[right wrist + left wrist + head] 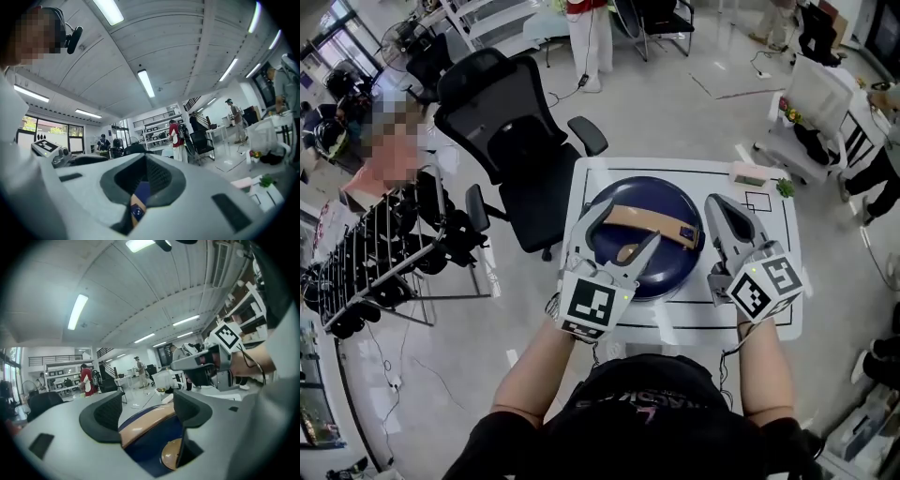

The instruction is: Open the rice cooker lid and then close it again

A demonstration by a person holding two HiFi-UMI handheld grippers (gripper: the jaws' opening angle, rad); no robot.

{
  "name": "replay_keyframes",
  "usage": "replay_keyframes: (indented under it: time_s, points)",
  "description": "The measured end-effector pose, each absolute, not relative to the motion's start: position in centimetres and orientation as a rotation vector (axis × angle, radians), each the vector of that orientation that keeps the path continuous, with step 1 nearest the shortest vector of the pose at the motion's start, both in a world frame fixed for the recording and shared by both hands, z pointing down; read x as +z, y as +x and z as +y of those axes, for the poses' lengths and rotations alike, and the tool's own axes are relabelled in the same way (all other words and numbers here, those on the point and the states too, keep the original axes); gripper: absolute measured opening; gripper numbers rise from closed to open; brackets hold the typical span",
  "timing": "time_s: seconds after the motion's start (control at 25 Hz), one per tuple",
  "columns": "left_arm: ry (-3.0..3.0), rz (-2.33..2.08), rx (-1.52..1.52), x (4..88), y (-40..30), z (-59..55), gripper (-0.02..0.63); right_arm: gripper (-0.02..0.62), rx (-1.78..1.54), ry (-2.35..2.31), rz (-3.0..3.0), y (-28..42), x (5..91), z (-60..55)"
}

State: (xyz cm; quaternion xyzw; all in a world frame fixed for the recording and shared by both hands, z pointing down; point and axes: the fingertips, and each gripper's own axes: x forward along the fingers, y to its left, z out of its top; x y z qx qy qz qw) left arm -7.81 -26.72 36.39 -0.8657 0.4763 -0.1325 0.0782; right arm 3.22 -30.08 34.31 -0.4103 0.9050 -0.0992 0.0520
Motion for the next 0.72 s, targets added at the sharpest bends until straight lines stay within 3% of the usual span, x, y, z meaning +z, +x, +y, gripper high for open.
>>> replay_keyframes:
  time_s: [0.44, 0.64, 0.72]
  points:
    - [-2.316, 1.122, -0.817, 40.2, -6.0, -27.7, 0.327, 0.002, -0.378, -1.322, 2.776, 2.3, 36.7, -29.6]
    - [-2.313, 1.031, -0.858, 40.7, -5.1, -27.2, 0.249, 0.002, -0.459, -1.329, 2.801, 2.2, 38.5, -29.2]
    - [-2.29, 0.997, -0.896, 41.0, -5.0, -27.0, 0.246, 0.002, -0.483, -1.332, 2.806, 2.1, 39.1, -29.1]
